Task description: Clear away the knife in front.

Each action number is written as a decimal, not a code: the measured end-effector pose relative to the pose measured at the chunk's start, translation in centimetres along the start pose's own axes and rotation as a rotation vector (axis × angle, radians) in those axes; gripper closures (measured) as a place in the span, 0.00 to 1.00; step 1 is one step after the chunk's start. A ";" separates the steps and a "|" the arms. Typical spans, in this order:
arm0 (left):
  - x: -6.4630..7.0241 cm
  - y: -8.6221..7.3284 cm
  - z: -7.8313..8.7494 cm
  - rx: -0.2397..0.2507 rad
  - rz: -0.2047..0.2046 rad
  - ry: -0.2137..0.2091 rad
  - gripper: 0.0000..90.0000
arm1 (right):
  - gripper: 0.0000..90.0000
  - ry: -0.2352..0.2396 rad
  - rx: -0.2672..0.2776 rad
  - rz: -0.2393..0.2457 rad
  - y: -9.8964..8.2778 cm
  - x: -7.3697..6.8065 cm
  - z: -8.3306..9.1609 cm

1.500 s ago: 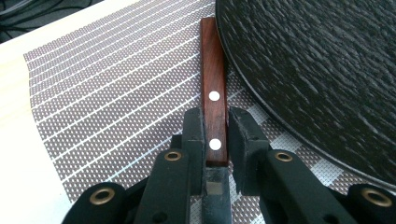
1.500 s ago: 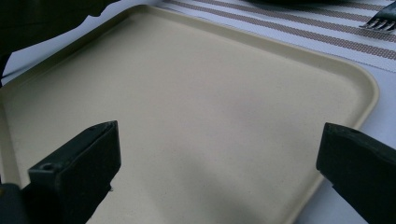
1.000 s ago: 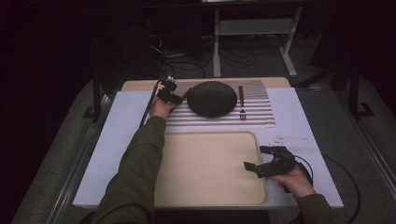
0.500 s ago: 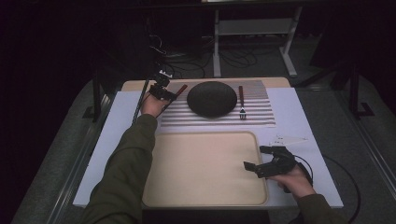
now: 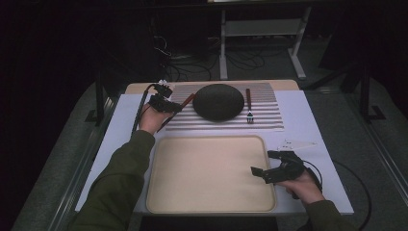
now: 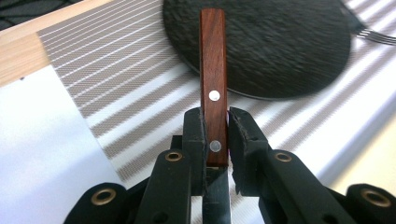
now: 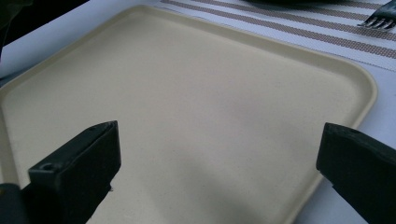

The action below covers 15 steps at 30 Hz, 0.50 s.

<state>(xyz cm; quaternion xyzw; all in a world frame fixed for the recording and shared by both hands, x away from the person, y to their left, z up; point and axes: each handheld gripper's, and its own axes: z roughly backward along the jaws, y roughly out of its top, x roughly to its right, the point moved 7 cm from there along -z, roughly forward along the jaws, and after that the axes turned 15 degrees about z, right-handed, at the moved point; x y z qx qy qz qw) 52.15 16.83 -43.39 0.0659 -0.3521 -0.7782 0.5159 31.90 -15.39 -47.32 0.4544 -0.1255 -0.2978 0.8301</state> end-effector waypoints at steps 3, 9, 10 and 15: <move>1.3 -1.4 1.4 0.011 -0.017 -0.019 0.87 | 0.00 -0.002 -0.001 -0.001 0.0 0.0 0.0; 2.8 -3.8 2.9 0.021 -0.041 -0.037 0.87 | 0.00 -0.005 0.000 0.001 0.0 0.0 0.0; 3.0 -4.2 3.1 0.023 -0.038 -0.041 0.87 | 0.00 -0.005 0.000 0.001 0.0 -0.1 0.0; 3.8 -6.3 3.9 0.027 -0.040 -0.061 0.87 | 0.00 -0.005 -0.006 0.004 0.1 -0.2 0.0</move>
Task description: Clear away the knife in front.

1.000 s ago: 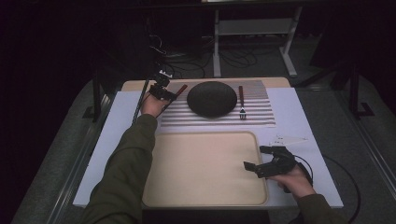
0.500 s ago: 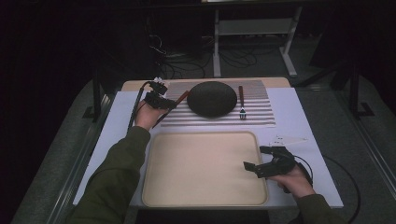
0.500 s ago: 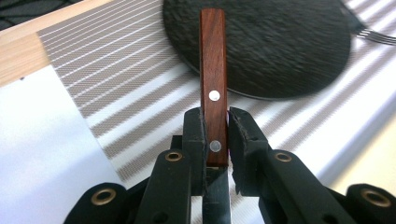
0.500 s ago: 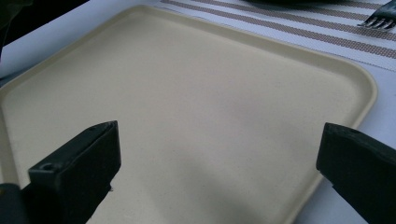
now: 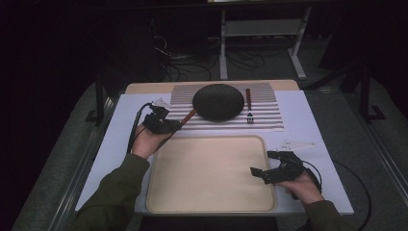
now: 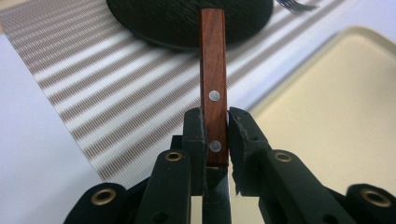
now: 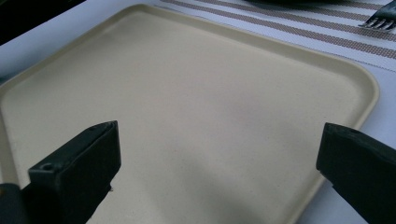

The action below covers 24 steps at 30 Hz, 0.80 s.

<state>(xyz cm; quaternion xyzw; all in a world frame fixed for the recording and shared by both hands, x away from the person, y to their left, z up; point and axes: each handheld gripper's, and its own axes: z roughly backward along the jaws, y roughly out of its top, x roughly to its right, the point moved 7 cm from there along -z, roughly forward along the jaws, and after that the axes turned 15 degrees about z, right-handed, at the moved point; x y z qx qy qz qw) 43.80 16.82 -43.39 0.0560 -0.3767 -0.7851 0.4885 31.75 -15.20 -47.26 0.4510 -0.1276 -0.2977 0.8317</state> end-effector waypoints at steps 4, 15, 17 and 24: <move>0.5 -1.5 0.5 -0.003 0.007 -0.015 0.87 | 0.00 -0.001 -0.001 -0.002 0.0 0.0 0.0; 1.8 -5.2 1.2 -0.012 0.013 -0.028 0.87 | 0.00 -0.001 -0.002 0.000 -0.1 0.1 -0.1; 2.0 -5.9 1.2 -0.013 0.019 -0.032 0.87 | 0.00 0.000 -0.002 -0.001 -0.1 0.0 -0.1; 2.6 -8.1 0.8 -0.026 0.028 -0.046 0.87 | 0.00 -0.001 -0.005 0.000 -0.1 0.1 -0.1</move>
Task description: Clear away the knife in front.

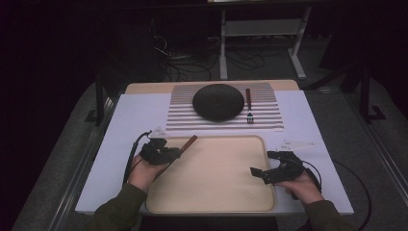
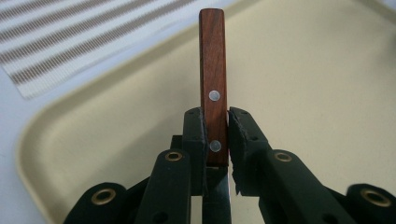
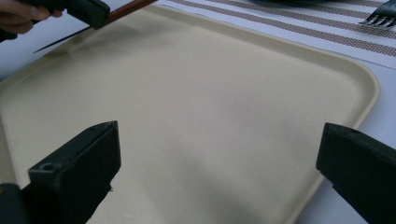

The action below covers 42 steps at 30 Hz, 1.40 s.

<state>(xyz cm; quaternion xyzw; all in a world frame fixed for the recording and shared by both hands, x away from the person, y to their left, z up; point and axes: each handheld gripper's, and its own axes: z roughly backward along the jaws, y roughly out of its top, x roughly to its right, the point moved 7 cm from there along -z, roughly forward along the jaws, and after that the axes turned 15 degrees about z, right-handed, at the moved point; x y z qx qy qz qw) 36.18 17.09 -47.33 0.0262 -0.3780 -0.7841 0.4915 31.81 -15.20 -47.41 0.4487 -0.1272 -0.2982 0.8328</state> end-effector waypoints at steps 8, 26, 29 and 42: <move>-0.7 -1.4 -0.5 -0.010 0.040 -0.006 0.87 | 0.00 0.002 -0.001 0.002 0.1 -0.1 0.0; -0.9 -0.9 -0.1 0.026 0.024 -0.023 0.75 | 0.00 -0.006 -0.004 0.003 0.1 0.0 -0.1; -0.6 -0.4 -0.1 0.025 0.007 -0.037 0.83 | 0.00 -0.005 -0.006 0.005 0.1 0.0 -0.1; 1.4 0.4 -2.2 -0.034 -0.074 -0.090 1.00 | 0.00 -0.003 -0.006 0.007 0.1 -0.1 -0.1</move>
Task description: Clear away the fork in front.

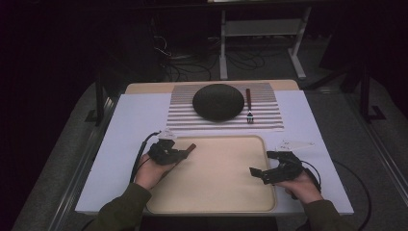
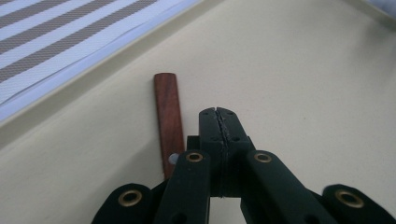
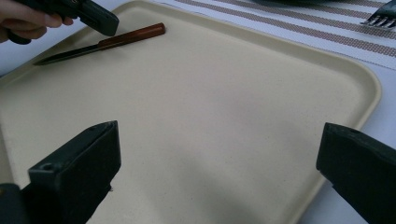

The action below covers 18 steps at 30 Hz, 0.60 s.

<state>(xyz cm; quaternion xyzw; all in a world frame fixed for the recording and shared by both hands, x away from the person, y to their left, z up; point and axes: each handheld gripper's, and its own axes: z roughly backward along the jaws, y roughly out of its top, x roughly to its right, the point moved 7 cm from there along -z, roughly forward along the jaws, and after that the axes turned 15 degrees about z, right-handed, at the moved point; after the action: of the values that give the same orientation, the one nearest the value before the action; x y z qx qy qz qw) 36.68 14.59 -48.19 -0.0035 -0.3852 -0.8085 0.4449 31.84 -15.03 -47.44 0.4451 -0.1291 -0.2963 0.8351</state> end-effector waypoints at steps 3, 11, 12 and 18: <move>0.2 0.0 -0.7 -0.015 -0.014 0.001 1.00 | 0.00 0.000 0.000 0.003 0.0 0.0 0.0; -0.2 0.1 -2.2 -0.047 -0.028 0.018 1.00 | 0.00 -0.001 -0.003 0.003 0.0 0.0 -0.1; -0.2 0.1 -2.3 -0.047 -0.028 0.023 1.00 | 0.00 -0.001 -0.003 0.003 0.0 0.0 -0.1; -0.5 0.0 -2.2 -0.051 -0.032 0.045 1.00 | 0.00 -0.001 -0.002 0.002 0.0 0.0 0.0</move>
<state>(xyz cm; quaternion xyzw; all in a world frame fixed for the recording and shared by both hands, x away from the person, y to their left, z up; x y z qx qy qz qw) 37.79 13.58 -49.91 0.0097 -0.3544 -0.8250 0.4402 31.83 -15.05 -47.46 0.4440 -0.1298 -0.2956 0.8358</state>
